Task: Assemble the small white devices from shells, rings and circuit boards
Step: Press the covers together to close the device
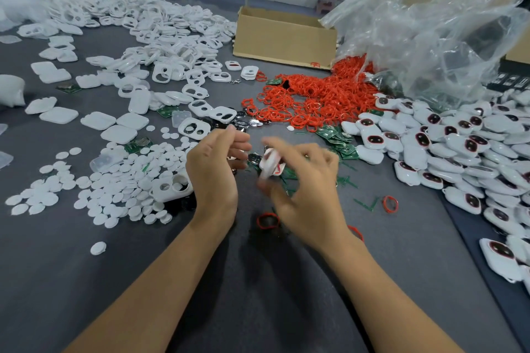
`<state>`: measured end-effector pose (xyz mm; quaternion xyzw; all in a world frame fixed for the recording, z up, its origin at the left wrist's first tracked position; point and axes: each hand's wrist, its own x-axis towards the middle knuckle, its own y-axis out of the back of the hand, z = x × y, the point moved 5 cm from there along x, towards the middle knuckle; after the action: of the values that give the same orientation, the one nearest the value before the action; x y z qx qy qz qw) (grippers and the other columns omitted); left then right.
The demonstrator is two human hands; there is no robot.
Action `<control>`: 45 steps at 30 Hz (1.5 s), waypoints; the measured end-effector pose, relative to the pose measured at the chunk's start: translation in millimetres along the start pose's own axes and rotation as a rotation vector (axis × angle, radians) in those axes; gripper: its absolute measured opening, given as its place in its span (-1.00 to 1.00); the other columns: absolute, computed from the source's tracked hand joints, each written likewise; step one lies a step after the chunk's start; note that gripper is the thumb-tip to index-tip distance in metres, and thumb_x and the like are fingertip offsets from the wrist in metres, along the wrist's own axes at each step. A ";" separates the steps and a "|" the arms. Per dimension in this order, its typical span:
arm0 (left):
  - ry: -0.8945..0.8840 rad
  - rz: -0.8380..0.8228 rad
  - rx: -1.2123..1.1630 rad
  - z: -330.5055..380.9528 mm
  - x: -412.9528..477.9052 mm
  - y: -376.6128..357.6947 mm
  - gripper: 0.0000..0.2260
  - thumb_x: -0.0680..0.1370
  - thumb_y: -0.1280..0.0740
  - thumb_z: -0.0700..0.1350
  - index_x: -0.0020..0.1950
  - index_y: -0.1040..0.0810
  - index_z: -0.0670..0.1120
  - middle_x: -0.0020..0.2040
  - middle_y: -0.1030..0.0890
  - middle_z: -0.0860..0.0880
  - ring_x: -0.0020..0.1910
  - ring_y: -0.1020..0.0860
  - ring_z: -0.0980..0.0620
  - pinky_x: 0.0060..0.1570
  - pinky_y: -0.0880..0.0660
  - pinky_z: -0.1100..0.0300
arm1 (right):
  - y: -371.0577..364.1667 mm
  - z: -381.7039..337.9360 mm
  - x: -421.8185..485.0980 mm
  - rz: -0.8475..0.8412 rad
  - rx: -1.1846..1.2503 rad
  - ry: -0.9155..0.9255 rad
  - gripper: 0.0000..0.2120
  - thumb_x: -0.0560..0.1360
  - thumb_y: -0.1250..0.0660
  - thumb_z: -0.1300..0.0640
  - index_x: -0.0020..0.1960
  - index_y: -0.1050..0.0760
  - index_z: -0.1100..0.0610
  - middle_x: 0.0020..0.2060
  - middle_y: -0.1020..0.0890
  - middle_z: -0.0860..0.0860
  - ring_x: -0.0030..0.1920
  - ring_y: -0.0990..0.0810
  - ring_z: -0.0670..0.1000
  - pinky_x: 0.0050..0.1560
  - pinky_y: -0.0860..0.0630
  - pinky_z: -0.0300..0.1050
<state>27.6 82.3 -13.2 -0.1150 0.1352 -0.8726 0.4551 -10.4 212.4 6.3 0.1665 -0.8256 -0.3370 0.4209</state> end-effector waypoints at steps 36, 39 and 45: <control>0.017 -0.028 0.026 -5.3 2.0 -3.6 -0.69 0.63 -0.22 -0.14 -0.27 -0.60 -0.13 -0.38 -0.60 -0.04 -0.37 -0.51 0.03 -0.28 -0.44 0.20 | -19.4 20.9 1.0 -0.166 0.970 -0.603 -0.75 0.53 -0.22 0.45 0.10 -0.55 0.23 -0.22 -0.65 0.08 -0.35 -0.57 -0.12 -0.29 -0.56 -0.21; 0.021 -0.032 0.034 -4.7 2.0 -3.9 -0.69 0.64 -0.22 -0.14 -0.26 -0.60 -0.14 -0.36 -0.60 -0.06 -0.37 -0.51 0.04 -0.29 -0.44 0.23 | -16.4 25.8 1.1 -0.154 0.933 -0.607 -0.76 0.49 -0.24 0.47 0.03 -0.58 0.23 -0.27 -0.63 0.09 -0.38 -0.52 -0.08 -0.26 -0.48 -0.13; 0.012 0.002 0.042 -5.1 2.4 -0.5 -0.68 0.64 -0.21 -0.11 -0.25 -0.61 -0.13 -0.35 -0.60 -0.06 -0.34 -0.53 0.03 -0.28 -0.46 0.23 | -13.8 29.4 -0.8 -0.221 0.580 -0.526 -0.74 0.48 -0.29 0.31 0.09 -0.47 0.04 -0.35 -0.58 0.03 -0.41 -0.46 -0.05 -0.28 -0.42 -0.08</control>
<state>24.2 81.3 -17.6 -0.1000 0.1199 -0.8755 0.4574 -33.7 215.2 -16.1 0.2740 -0.9431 -0.1642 0.0920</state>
